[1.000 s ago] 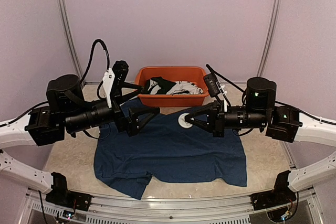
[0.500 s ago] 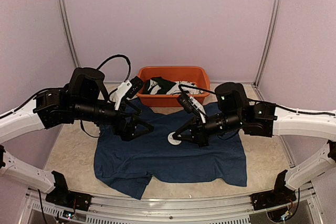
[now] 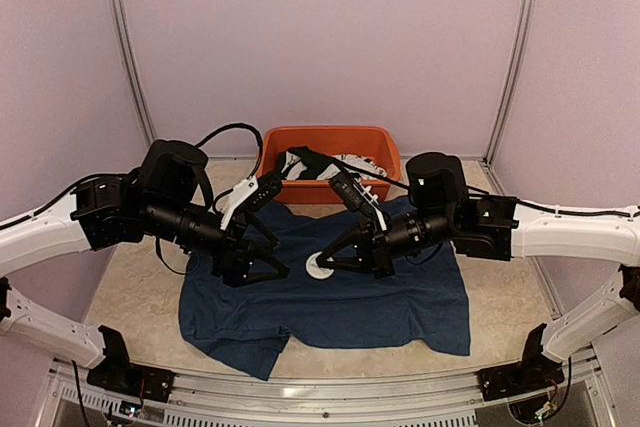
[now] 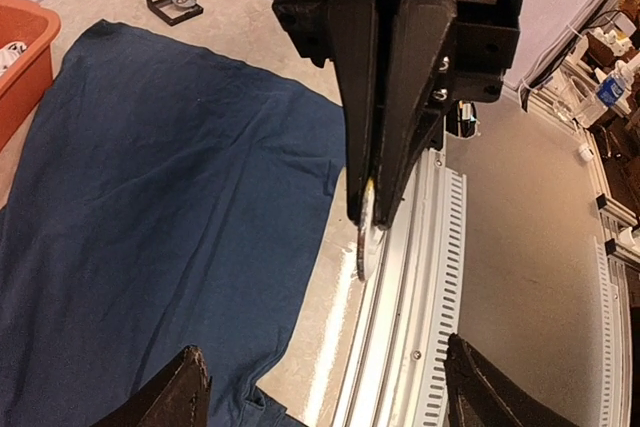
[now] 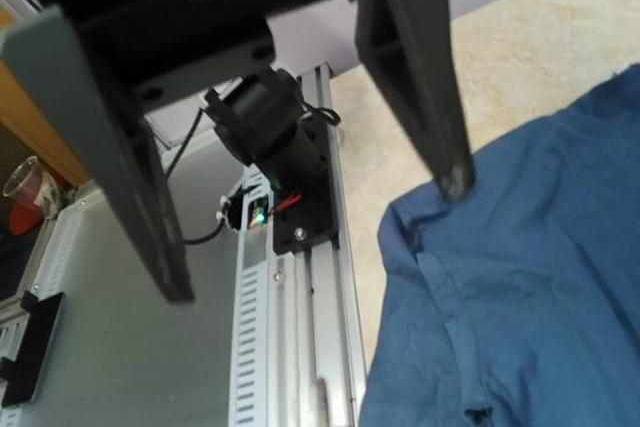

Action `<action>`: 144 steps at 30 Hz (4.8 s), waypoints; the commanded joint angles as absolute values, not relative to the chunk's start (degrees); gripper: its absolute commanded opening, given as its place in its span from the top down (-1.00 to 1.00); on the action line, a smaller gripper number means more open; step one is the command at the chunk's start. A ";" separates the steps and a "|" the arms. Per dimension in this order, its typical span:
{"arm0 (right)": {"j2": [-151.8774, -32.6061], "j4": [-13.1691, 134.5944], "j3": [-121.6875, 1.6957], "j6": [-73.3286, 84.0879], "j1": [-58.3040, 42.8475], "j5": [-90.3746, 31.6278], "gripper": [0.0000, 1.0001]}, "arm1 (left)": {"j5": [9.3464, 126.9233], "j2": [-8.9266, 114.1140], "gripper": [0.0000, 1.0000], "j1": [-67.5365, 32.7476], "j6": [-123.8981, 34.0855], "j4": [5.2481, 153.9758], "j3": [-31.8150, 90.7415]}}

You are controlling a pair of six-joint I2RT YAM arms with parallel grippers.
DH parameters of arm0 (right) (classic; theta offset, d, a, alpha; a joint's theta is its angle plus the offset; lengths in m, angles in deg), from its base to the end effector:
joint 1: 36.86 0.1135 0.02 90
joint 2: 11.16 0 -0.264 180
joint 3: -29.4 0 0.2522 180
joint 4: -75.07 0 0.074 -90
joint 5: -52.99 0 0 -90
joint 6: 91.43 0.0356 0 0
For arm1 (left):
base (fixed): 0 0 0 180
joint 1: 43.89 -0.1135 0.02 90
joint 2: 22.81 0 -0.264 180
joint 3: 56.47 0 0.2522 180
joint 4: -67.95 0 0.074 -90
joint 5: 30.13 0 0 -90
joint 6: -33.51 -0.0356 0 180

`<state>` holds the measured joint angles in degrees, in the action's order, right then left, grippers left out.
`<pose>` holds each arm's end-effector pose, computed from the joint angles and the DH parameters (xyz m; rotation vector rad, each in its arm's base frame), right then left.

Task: Pin the brooch onto the clothing
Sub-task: Pass from the right arm to the left, then pass from the left arm to the right, then open the brooch at the center of the board.

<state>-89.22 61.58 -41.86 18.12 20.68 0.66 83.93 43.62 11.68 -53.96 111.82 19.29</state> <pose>0.1489 0.2746 0.3065 -1.1585 1.8284 1.4758 0.1300 -0.2153 0.3360 1.2513 1.9333 -1.0105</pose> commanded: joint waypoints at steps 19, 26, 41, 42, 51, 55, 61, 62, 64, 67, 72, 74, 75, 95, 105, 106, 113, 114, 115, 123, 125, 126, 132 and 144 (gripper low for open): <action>-91.89 73.04 -41.88 21.15 21.46 0.56 1.00 | 93.88 45.13 0.02 11.39 -50.08 103.16 16.58; -93.22 73.09 -43.50 20.60 22.70 0.43 1.00 | 93.85 45.56 0.44 11.26 -49.52 102.70 16.27; -92.66 74.25 -44.09 21.41 23.20 0.69 1.00 | 93.49 45.31 1.00 11.29 -49.45 102.20 15.87; -92.72 74.25 -44.16 21.41 23.25 0.69 1.00 | 93.50 45.26 1.00 11.26 -49.42 102.07 15.79; -92.44 73.10 -44.20 20.70 23.19 -0.69 0.88 | 94.04 42.83 1.00 11.19 -49.04 100.03 14.15; -89.85 73.50 -42.58 20.70 22.43 -1.07 0.52 | 94.04 41.90 1.00 11.12 -49.28 99.95 13.73; -88.43 74.07 -41.64 21.44 21.81 -2.05 0.47 | 94.71 41.65 1.00 11.06 -49.23 99.73 13.70; -88.76 73.98 -41.78 21.50 21.77 -2.30 0.47 | 94.79 41.73 1.00 11.12 -49.20 99.73 13.72; -89.57 73.89 -42.03 21.78 21.77 -2.54 0.46 | 94.87 41.79 1.00 11.12 -49.15 99.73 13.73; -90.99 74.04 -42.66 22.15 21.72 -1.85 0.46 | 94.86 41.72 1.00 11.13 -48.99 99.73 13.64; -92.10 72.52 -43.50 21.12 22.15 -1.61 0.46 | 94.44 41.66 1.00 11.08 -49.00 99.82 13.54; -92.18 72.34 -43.37 21.00 22.22 -1.56 0.49 | 94.43 41.70 1.00 11.13 -48.95 99.82 13.54; -92.19 72.23 -43.35 20.98 22.22 -1.66 0.52 | 94.47 41.74 1.00 11.13 -49.01 99.82 13.57; -92.46 72.38 -44.21 20.89 22.82 0.24 0.81 | 94.72 42.05 1.00 10.95 -48.82 99.73 13.70; -92.52 72.18 -44.00 21.64 23.00 1.79 1.00 | 92.73 41.66 0.27 10.86 -49.08 100.26 13.81; -92.36 71.74 -44.09 21.81 22.99 1.86 1.00 | 92.24 41.26 0.03 10.86 -49.62 100.79 13.91; -92.55 67.29 -44.73 23.50 22.91 2.35 1.00 | 86.05 38.48 -0.52 10.90 -53.49 102.83 13.83; -92.71 66.99 -44.58 23.78 22.99 2.73 1.00 | 85.37 38.66 -0.59 11.01 -54.05 103.42 14.07; -92.80 66.94 -44.43 24.07 23.00 3.06 1.00 | 84.73 38.90 -0.64 11.09 -54.38 103.76 14.29; -95.23 68.71 -45.06 28.86 22.95 5.67 1.00 | 78.35 42.63 -0.72 15.42 -57.75 106.62 15.56; -95.82 69.05 -45.14 29.48 23.00 5.70 1.00 | 77.89 42.90 -0.70 15.73 -57.76 106.52 15.57; -96.02 69.06 -45.13 29.65 23.00 5.63 1.00 | 77.85 42.79 -0.67 15.89 -57.64 106.38 15.49; -96.83 70.80 -44.67 31.31 23.00 6.71 1.00 | 77.39 42.79 -0.44 16.38 -58.07 106.53 15.39; -97.87 72.22 -45.05 32.53 23.60 7.28 1.00 | 76.17 43.68 0.06 16.97 -58.00 106.25 15.57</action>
<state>-96.50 70.96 -43.78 31.91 22.78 6.12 77.41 43.40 16.64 -57.57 105.49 14.02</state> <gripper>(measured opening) 0.007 0.504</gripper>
